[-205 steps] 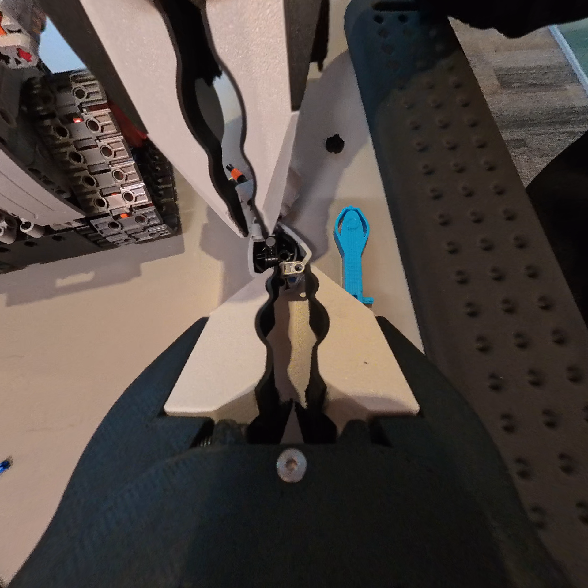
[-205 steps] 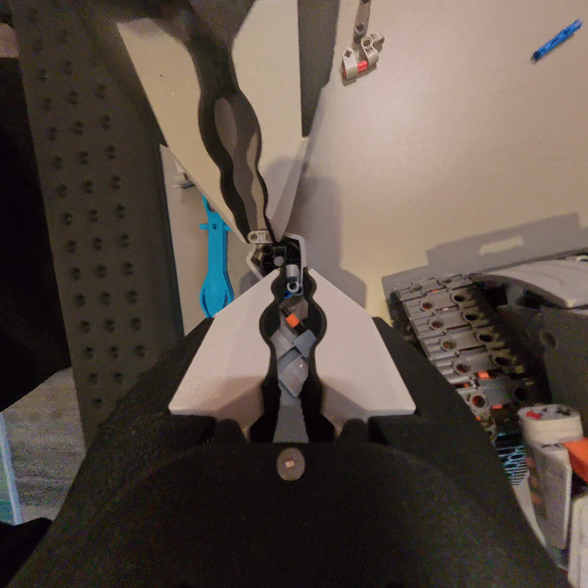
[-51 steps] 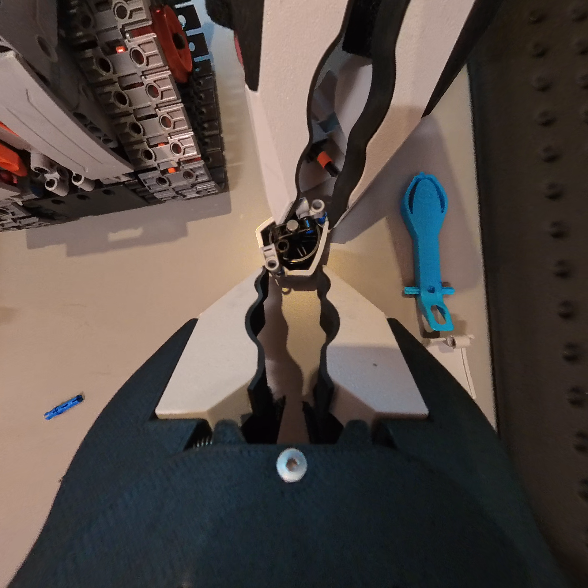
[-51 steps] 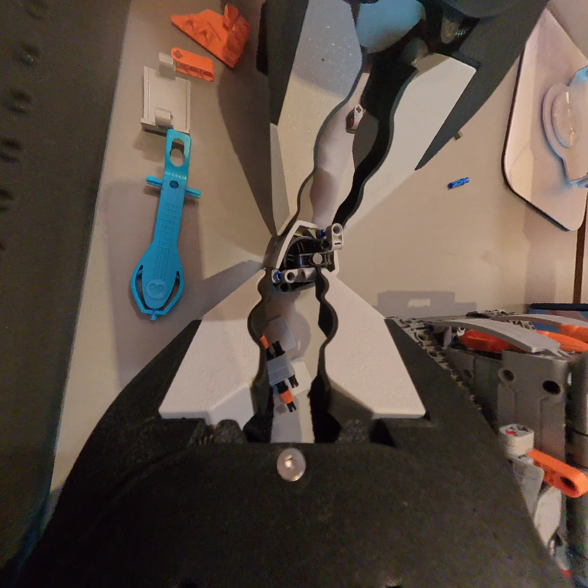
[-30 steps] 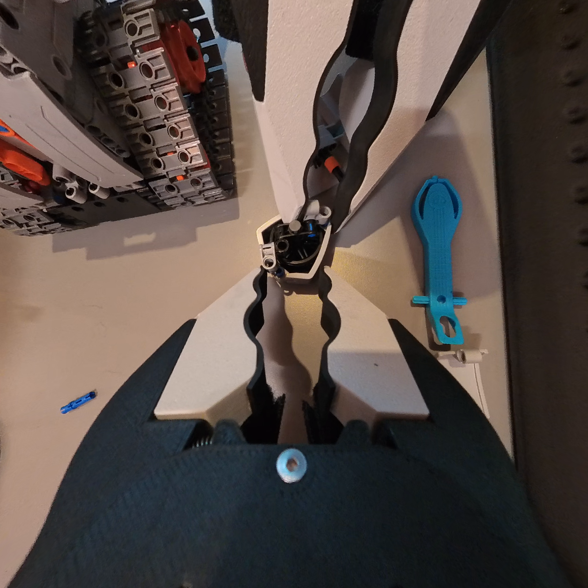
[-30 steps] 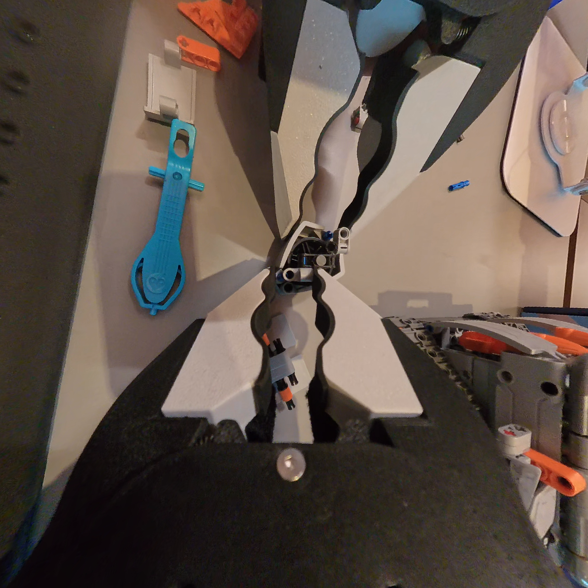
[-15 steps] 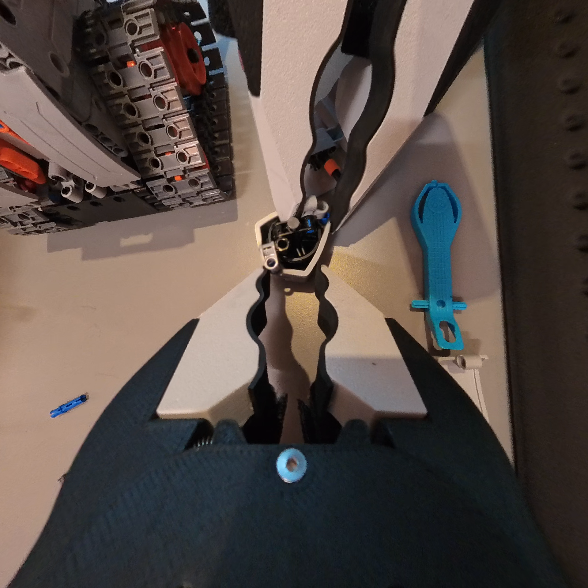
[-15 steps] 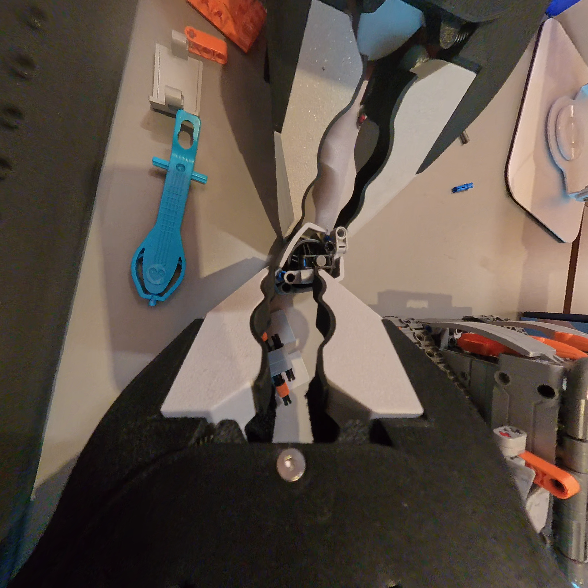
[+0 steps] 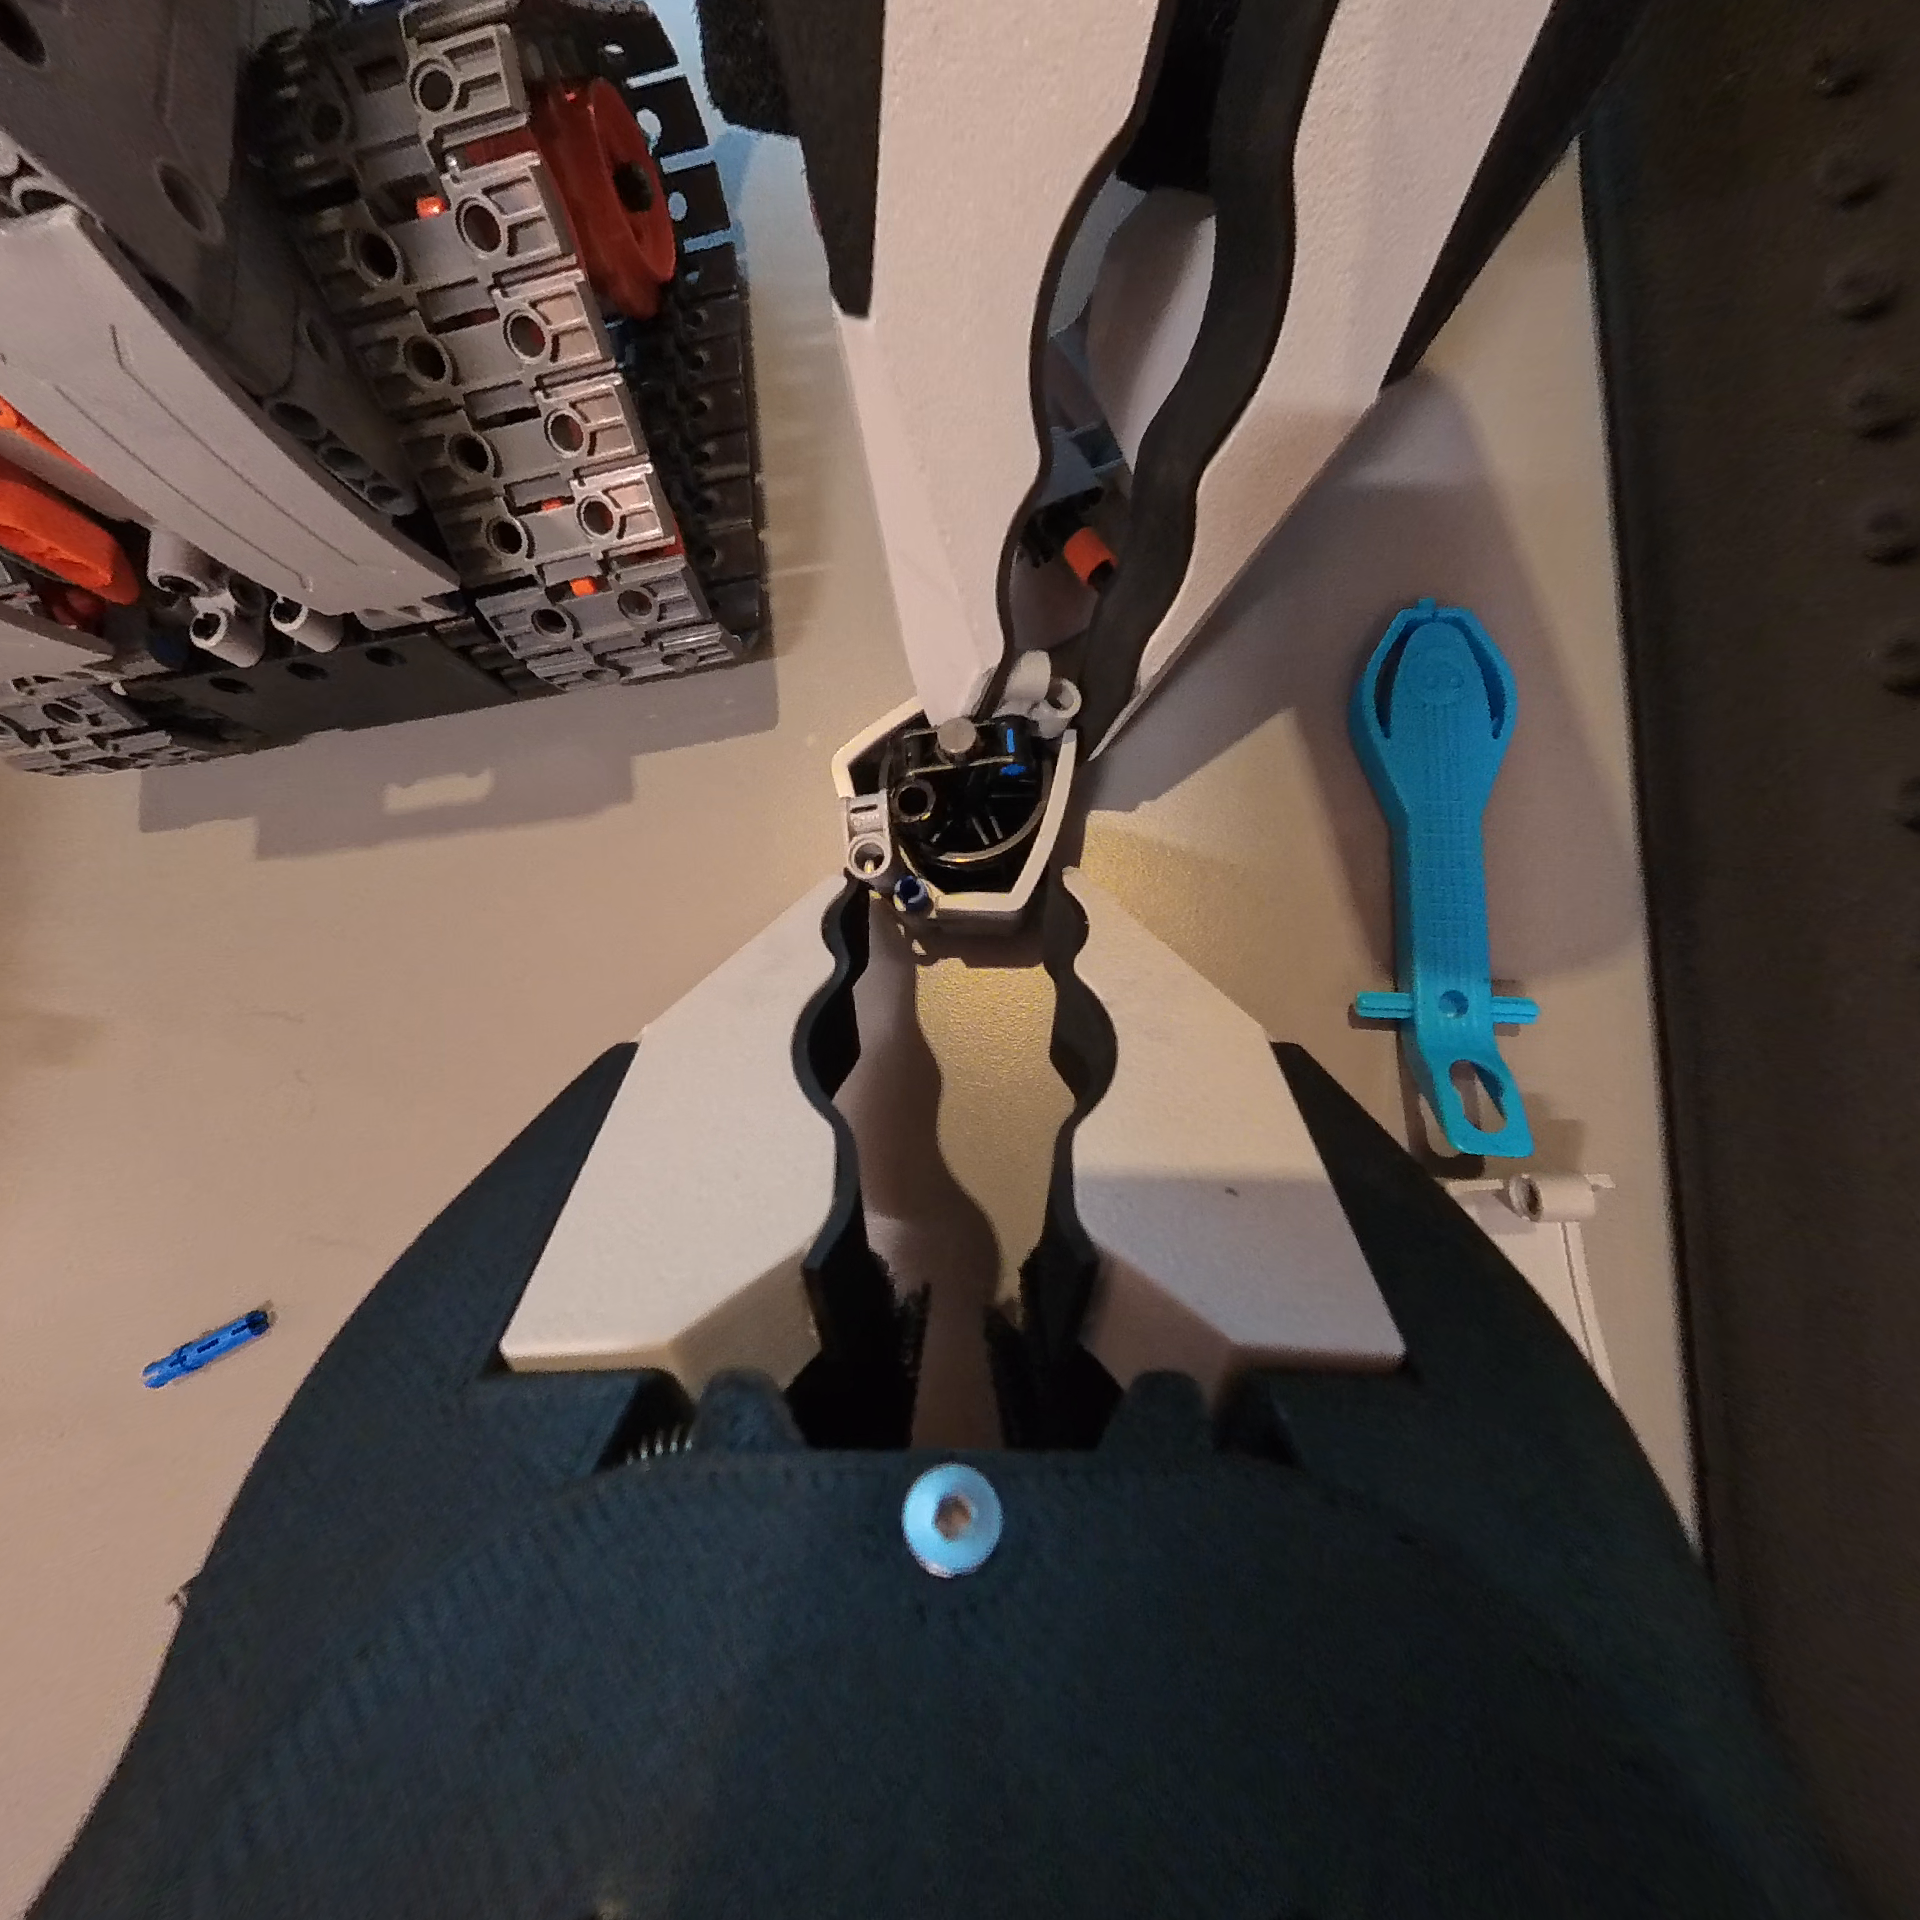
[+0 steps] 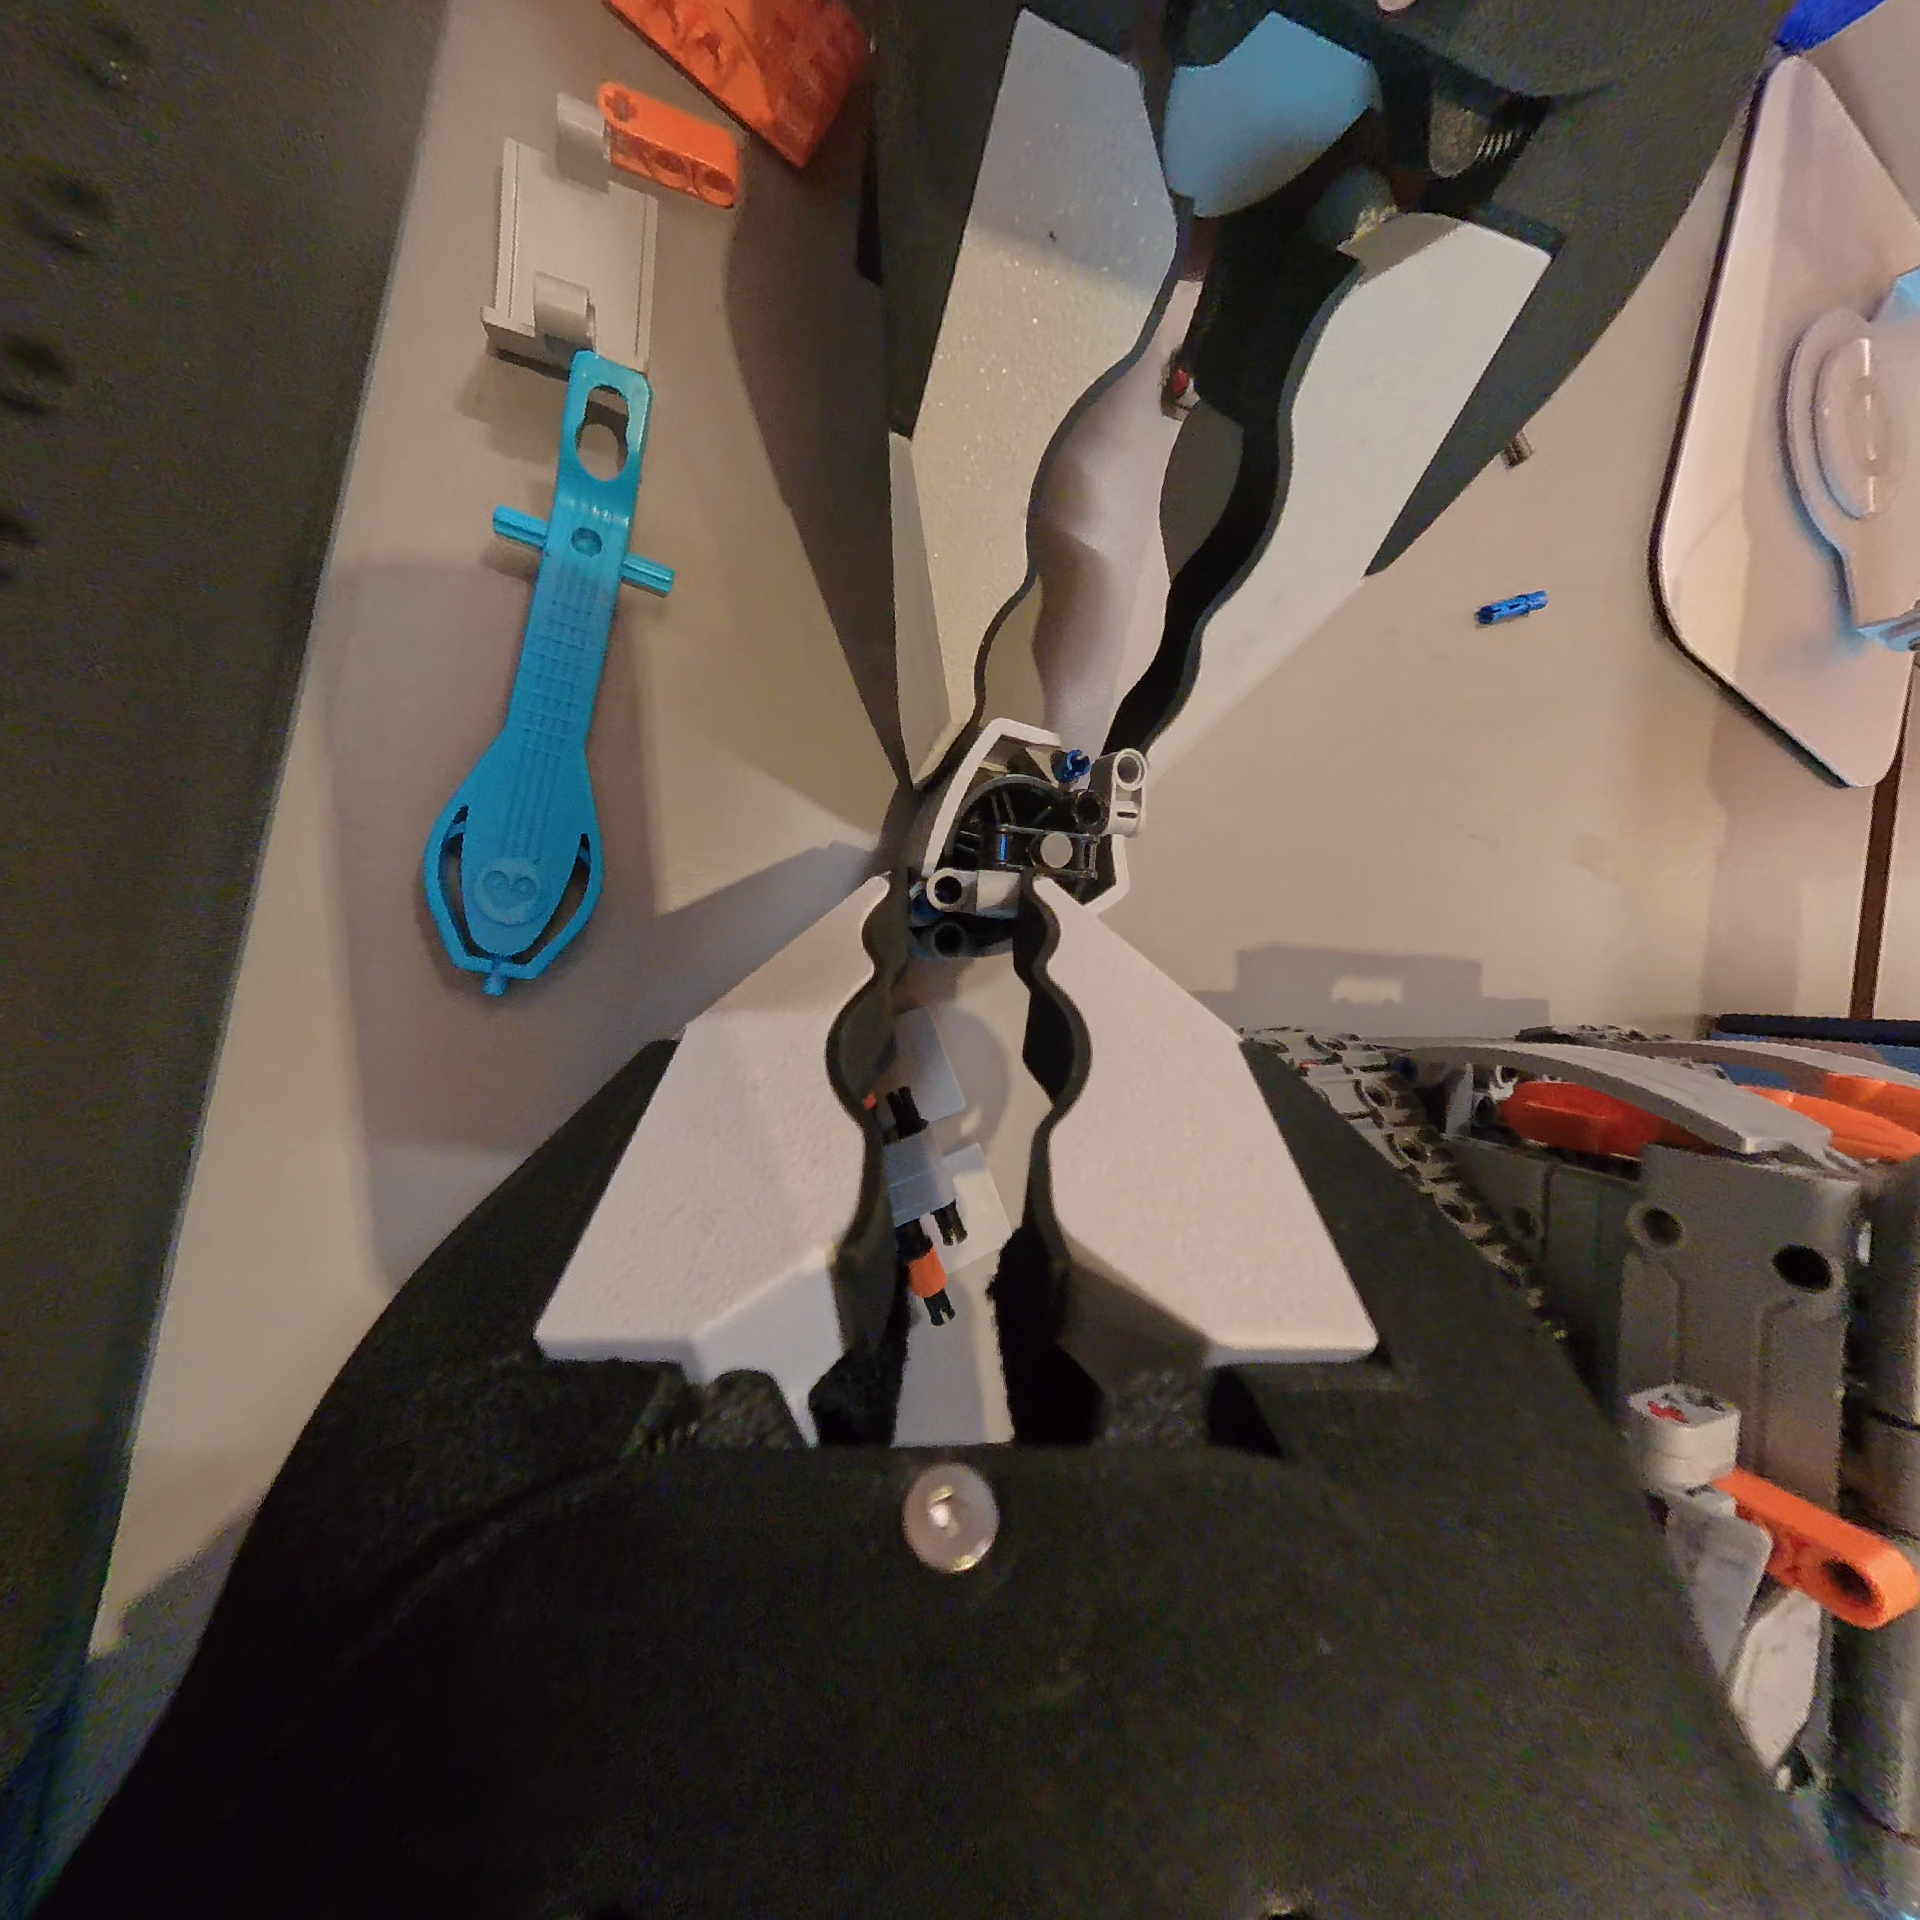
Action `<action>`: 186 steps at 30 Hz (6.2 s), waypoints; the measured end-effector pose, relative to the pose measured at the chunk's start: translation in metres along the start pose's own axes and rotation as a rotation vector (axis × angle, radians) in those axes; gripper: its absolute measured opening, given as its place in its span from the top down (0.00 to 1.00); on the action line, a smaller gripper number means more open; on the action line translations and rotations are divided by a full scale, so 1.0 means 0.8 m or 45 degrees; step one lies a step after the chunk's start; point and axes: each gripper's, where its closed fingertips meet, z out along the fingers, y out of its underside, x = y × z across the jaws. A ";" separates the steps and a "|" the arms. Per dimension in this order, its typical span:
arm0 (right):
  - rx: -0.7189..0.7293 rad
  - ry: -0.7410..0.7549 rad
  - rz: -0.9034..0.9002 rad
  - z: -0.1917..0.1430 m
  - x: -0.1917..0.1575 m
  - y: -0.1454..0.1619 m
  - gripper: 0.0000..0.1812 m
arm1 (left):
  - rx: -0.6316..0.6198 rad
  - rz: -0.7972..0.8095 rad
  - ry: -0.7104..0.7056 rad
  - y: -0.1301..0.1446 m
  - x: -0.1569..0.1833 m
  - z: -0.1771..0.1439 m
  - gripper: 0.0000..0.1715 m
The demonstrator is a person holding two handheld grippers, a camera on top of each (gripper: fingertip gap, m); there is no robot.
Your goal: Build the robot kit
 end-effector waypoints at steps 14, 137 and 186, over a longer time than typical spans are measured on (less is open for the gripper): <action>0.033 0.020 0.040 -0.001 0.002 0.001 0.90 | -0.010 0.046 -0.081 -0.001 -0.001 0.000 0.83; 0.145 0.309 -0.172 -0.076 0.008 -0.041 0.98 | 0.076 0.468 -0.424 -0.061 0.019 -0.030 0.95; 0.253 0.035 0.304 -0.060 0.009 -0.035 0.97 | -0.235 0.728 -0.845 -0.055 -0.010 -0.037 0.88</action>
